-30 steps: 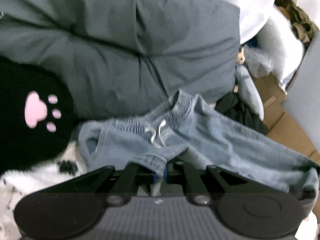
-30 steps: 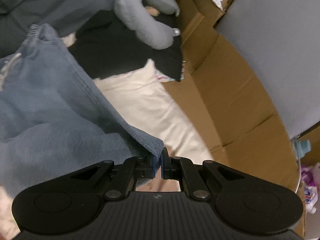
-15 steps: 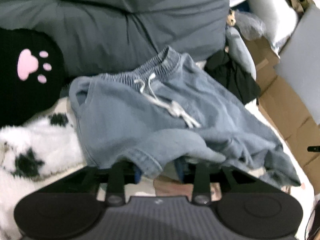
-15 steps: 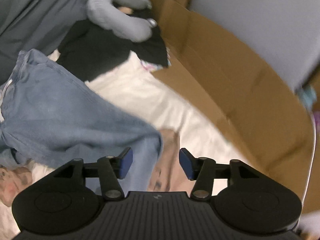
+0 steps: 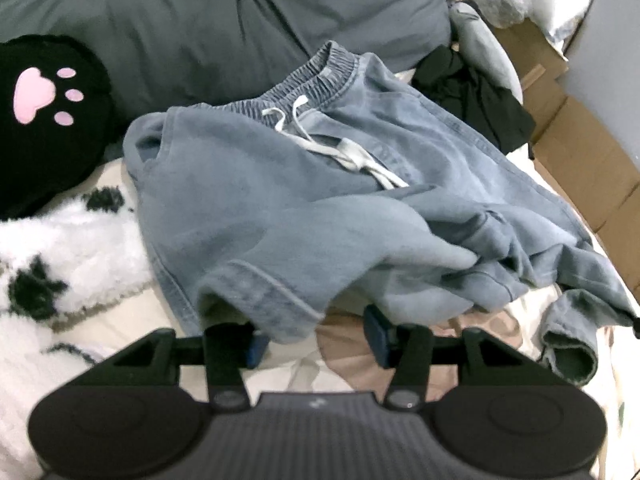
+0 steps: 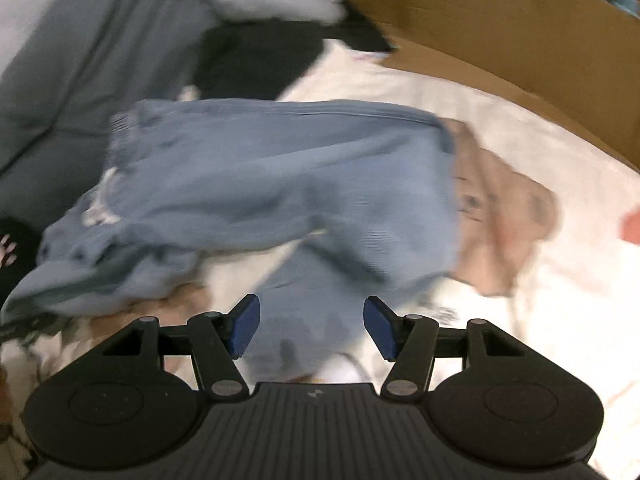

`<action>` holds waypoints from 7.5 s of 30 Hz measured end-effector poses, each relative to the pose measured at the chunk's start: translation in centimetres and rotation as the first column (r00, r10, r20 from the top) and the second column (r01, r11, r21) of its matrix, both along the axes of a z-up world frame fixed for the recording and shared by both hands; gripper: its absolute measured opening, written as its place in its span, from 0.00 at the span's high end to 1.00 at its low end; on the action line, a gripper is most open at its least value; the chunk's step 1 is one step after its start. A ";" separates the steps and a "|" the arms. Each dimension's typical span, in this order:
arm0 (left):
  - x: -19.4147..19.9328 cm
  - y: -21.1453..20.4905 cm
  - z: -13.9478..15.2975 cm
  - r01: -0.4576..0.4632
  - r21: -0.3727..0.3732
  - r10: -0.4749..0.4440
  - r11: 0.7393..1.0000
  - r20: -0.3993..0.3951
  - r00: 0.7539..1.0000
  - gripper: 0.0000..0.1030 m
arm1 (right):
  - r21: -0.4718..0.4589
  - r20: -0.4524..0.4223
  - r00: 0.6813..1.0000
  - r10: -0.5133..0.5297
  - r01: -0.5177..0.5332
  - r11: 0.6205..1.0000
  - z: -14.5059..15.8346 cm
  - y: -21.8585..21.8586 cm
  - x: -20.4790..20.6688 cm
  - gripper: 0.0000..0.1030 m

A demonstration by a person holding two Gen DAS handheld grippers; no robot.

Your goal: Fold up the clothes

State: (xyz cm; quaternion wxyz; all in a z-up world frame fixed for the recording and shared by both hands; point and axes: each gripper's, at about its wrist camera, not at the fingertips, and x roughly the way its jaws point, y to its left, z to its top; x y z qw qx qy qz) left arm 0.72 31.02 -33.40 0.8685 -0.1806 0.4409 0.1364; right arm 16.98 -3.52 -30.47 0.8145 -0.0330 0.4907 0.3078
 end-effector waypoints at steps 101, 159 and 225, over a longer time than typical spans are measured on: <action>-0.5 -2.1 4.5 0.082 -0.211 -0.075 0.974 0.044 0.996 0.57 | 0.107 0.009 0.976 0.220 -0.219 0.970 1.1 11.3 4.9 0.44; -8.9 -7.1 19.1 0.483 -0.182 -0.497 0.856 -0.039 0.867 0.88 | -0.299 -0.129 0.984 0.126 -0.160 0.941 7.6 -11.5 -13.6 0.99; -1.3 8.1 17.8 0.157 0.006 -0.156 0.988 -0.053 0.986 0.71 | 0.200 -0.290 0.578 -0.763 0.816 0.542 3.0 -22.7 -25.3 0.46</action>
